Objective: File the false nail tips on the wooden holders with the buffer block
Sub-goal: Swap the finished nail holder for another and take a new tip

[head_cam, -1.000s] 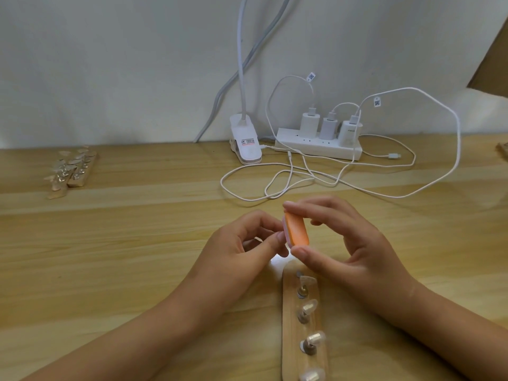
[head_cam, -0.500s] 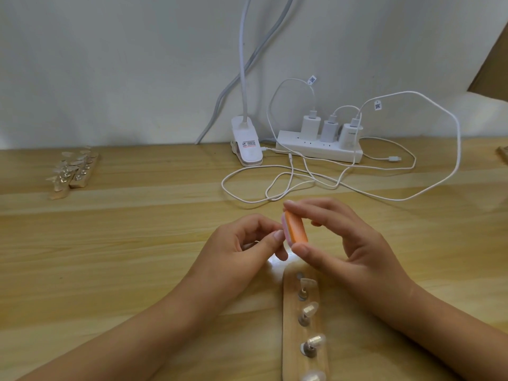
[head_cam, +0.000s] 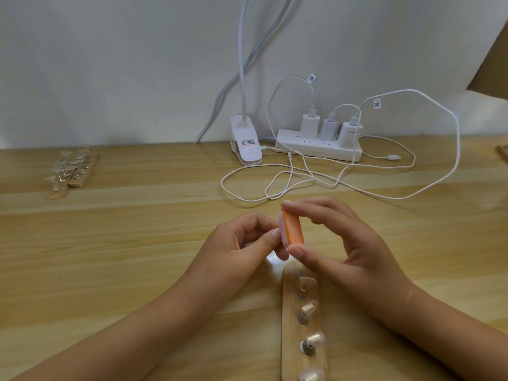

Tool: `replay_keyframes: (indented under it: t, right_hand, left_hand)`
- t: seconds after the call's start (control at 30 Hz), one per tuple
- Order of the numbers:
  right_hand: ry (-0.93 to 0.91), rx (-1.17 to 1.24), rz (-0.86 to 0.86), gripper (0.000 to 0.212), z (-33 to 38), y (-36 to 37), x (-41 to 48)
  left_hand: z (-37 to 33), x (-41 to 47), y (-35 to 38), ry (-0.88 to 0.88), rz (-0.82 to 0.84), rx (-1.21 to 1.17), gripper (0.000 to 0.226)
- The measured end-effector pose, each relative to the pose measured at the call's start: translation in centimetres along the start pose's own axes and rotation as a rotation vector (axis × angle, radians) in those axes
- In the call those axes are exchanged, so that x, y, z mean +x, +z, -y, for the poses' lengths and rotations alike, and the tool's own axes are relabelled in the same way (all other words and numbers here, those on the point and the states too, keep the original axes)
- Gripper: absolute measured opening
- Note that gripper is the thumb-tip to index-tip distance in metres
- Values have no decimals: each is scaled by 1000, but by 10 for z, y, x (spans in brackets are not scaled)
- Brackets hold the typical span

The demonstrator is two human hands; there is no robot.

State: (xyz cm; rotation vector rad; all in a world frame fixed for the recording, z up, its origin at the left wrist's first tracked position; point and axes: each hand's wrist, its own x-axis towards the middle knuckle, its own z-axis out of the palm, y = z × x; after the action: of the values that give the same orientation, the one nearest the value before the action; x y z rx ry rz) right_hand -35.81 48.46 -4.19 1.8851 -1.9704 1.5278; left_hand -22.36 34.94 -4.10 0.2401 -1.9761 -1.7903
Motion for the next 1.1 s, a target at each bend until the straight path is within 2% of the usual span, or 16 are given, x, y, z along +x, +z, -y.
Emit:
replay_keyframes:
  t: [0.1,0.23,0.37,0.5,0.57,0.7,0.83,1.0,1.1]
  right_hand:
    - [63,37,-44,46,-3,-2,2]
    - [34,67,-41,43,-2,-2,2]
    - [177,196,-112,40,-7,-6,4]
    - [54,164,-26,45,-1,0,2]
    - [57,131,-12,45,-2,0,3]
    - [149,142,-96,42,-6,-7,5]
    - [49,133,-25,42,2,1,3]
    - [207,117,-101,36,-2,-6,9]
    - [207,185,-130,30,-1,-8,7]
  left_hand:
    - [0,0,-1,5,6,-12,17]
    - [-1,-2,2,10,22,0,18]
    - [-1,-1,3,-13,-10,-47,16]
    - [-2,-1,3,-22,-4,-19,20]
    - [-2,-1,3,-27,7,-7,17]
    - [-2,-1,3,-18,5,-30,11]
    - [-3,-1,2,-9,9,-13,17]
    - [-4,-1,3,0,-41,-7,16]
    - [-4,-1,3,-8,-55,14,10]
